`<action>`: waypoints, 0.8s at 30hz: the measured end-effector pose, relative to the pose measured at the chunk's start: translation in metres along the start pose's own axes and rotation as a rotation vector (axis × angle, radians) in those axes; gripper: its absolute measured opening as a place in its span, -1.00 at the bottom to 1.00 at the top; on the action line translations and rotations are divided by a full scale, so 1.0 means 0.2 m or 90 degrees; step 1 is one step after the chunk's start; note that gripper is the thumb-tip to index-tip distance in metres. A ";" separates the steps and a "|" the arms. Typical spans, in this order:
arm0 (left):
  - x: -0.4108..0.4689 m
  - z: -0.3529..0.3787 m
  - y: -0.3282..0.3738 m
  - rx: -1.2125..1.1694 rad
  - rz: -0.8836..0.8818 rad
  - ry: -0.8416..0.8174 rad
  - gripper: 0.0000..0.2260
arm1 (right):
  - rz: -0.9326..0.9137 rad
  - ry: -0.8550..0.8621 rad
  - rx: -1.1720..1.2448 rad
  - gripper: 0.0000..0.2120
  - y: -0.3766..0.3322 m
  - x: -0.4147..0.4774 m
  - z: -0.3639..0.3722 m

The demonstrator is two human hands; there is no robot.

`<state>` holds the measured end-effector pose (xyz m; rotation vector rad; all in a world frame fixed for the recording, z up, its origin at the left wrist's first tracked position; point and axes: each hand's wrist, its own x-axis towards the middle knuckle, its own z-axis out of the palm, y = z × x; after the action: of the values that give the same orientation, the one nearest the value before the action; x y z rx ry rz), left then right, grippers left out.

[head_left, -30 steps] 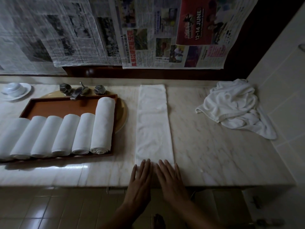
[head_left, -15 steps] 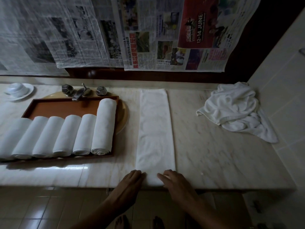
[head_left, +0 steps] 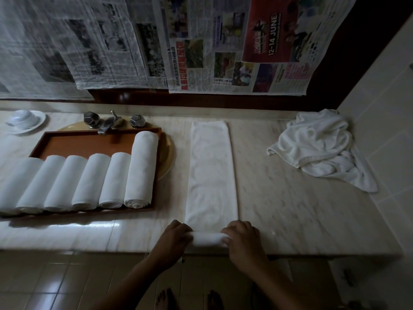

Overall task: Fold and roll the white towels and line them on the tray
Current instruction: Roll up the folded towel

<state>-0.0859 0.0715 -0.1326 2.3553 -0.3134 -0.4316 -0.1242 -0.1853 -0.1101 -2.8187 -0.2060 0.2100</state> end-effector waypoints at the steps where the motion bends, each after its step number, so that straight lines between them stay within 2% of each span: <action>1: 0.01 0.00 0.00 0.001 -0.011 -0.005 -0.93 | -0.005 0.031 -0.023 -0.66 -0.03 -0.02 0.02; 3: 0.03 -0.02 0.01 0.008 -0.027 -0.020 -0.93 | -0.037 0.092 -0.049 -0.53 -0.10 -0.09 0.09; 5: 0.03 -0.02 0.02 0.013 -0.034 -0.014 -0.93 | -0.062 0.145 -0.071 -0.52 -0.15 -0.15 0.17; 7: -0.01 -0.02 0.04 0.048 -0.009 0.055 -0.87 | -0.045 0.119 -0.086 -0.47 -0.16 -0.17 0.23; 10: -0.08 0.07 0.08 0.218 0.091 0.162 -0.65 | -0.068 0.105 -0.121 -0.39 -0.14 -0.17 0.26; 13: -0.12 0.24 0.11 0.313 0.206 0.126 -0.48 | -0.068 0.165 -0.067 -0.47 -0.13 -0.14 0.26; 15: -0.12 0.29 0.08 0.335 0.208 0.097 -0.42 | -0.072 0.175 -0.062 -0.47 -0.13 -0.11 0.27; 20: -0.05 0.23 0.04 0.301 0.240 0.057 -0.42 | -0.042 0.102 -0.096 -0.40 -0.06 -0.02 0.28; 24: 0.04 0.14 -0.01 0.320 0.204 -0.016 -0.42 | -0.043 0.048 -0.109 -0.34 -0.02 0.05 0.28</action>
<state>-0.0893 0.0530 -0.1546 2.7121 -0.8827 -0.2453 -0.1234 -0.1646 -0.1623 -2.9764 -0.3157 0.0728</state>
